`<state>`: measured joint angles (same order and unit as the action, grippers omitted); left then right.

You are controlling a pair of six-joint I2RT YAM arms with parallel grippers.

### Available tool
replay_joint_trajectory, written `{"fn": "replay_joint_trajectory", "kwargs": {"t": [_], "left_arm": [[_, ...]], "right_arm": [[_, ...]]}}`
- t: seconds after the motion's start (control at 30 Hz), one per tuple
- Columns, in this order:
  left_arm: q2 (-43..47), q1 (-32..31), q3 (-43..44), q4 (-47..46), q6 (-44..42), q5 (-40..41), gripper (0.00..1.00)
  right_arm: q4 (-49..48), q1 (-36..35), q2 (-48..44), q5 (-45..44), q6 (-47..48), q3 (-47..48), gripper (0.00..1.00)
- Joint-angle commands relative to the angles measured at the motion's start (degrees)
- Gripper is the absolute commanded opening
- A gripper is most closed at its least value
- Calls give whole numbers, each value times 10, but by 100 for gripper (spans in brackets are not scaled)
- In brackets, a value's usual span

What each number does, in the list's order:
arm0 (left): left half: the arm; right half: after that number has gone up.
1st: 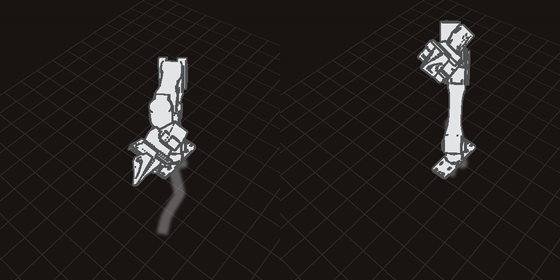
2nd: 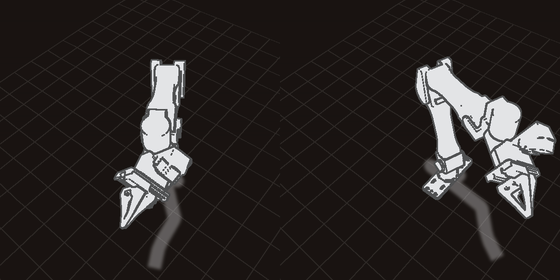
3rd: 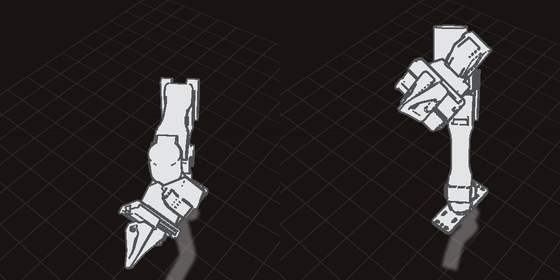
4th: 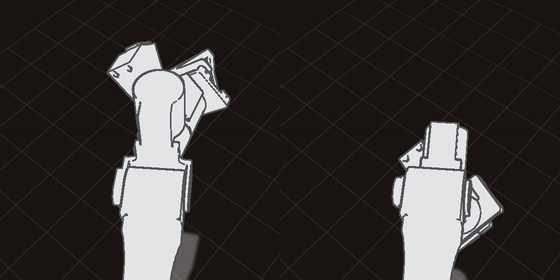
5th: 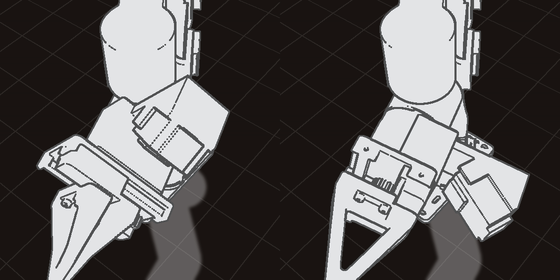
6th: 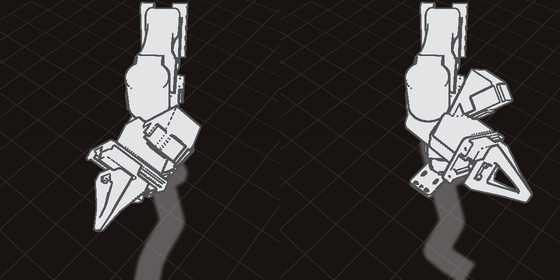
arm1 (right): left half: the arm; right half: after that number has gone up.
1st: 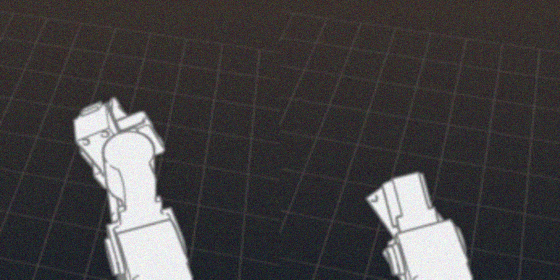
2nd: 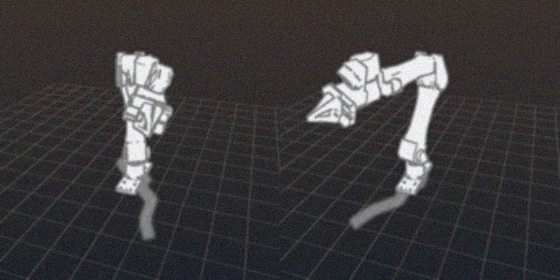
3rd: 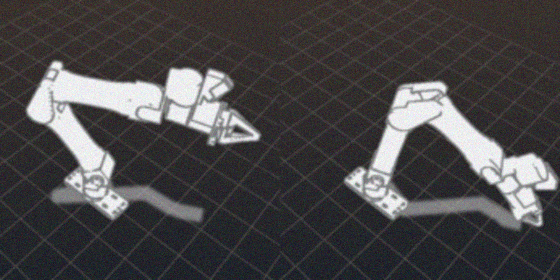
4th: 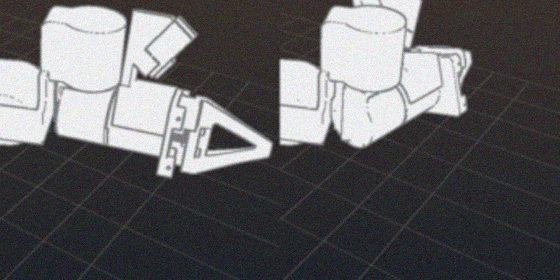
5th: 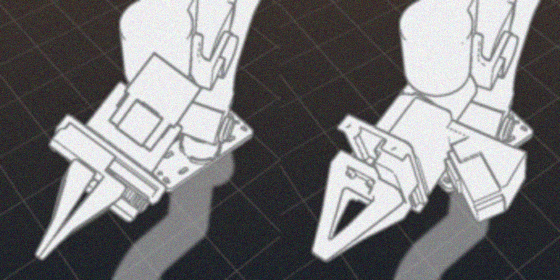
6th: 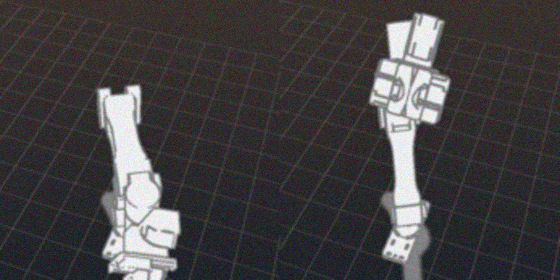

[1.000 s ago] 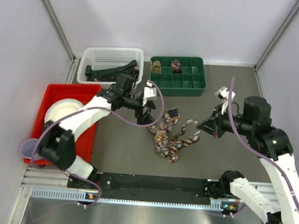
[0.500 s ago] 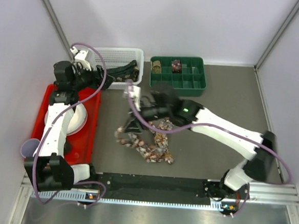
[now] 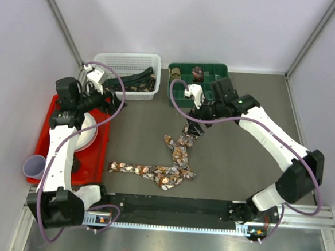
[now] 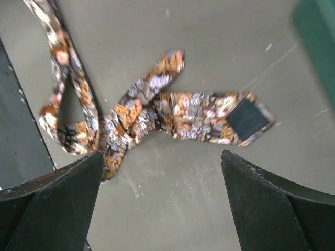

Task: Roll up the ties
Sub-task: Flatten out the tie at the center of the board.

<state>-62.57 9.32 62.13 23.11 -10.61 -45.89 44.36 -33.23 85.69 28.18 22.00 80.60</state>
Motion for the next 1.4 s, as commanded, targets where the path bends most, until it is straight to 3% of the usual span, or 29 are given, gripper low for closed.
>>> {"fn": "replay_joint_trajectory", "kwargs": {"t": [0.0, 0.13, 0.33, 0.53, 0.6, 0.7, 0.73, 0.83, 0.87, 0.93, 0.97, 1.03, 1.17, 1.27, 1.37], "left_arm": [[-23, 1, 1, 31, -64, -53, 87], [-39, 1, 8, 29, -73, -50, 87], [-48, 2, 12, 60, -103, -57, 87], [-48, 1, 10, 88, -132, -53, 87], [-48, 1, 8, 89, -136, -50, 87], [-53, 2, 6, 95, -142, -56, 87], [-55, 1, 8, 101, -148, -70, 87], [-74, -13, 26, 194, -254, -83, 87], [-84, -20, 30, 232, -342, -82, 87], [-96, -57, 27, 322, -424, -63, 87], [-107, -74, 22, 347, -495, -33, 87], [-117, -136, -6, 371, -545, 2, 87], [-139, -206, -66, 285, -566, 63, 87], [-197, -236, -63, 256, -567, 86, 84], [-277, -249, -10, 290, -546, 70, 77]], "right_arm": [[5, 0, 62, -1, 3, -11, 92], [-31, -31, 127, -11, -66, -10, 90], [-66, -60, 208, -14, -69, -4, 88], [-59, -90, 257, -2, -59, 5, 74], [-70, -90, 264, -3, -64, 1, 65], [-54, -84, 268, -1, -57, 4, 21], [-50, -69, 261, 5, -63, -6, 0], [-52, 0, 207, -21, -100, -66, 0], [-56, 23, 164, -33, -113, -86, 0], [-62, 77, 123, -61, -142, -137, 0], [-60, 130, 100, -73, -154, -150, 0], [-51, 188, 40, -98, -179, -181, 0], [-38, 307, -44, -152, -188, -220, 0], [-47, 330, -79, -189, -191, -256, 0], [-50, 350, -81, -188, -200, -274, 0]]}}
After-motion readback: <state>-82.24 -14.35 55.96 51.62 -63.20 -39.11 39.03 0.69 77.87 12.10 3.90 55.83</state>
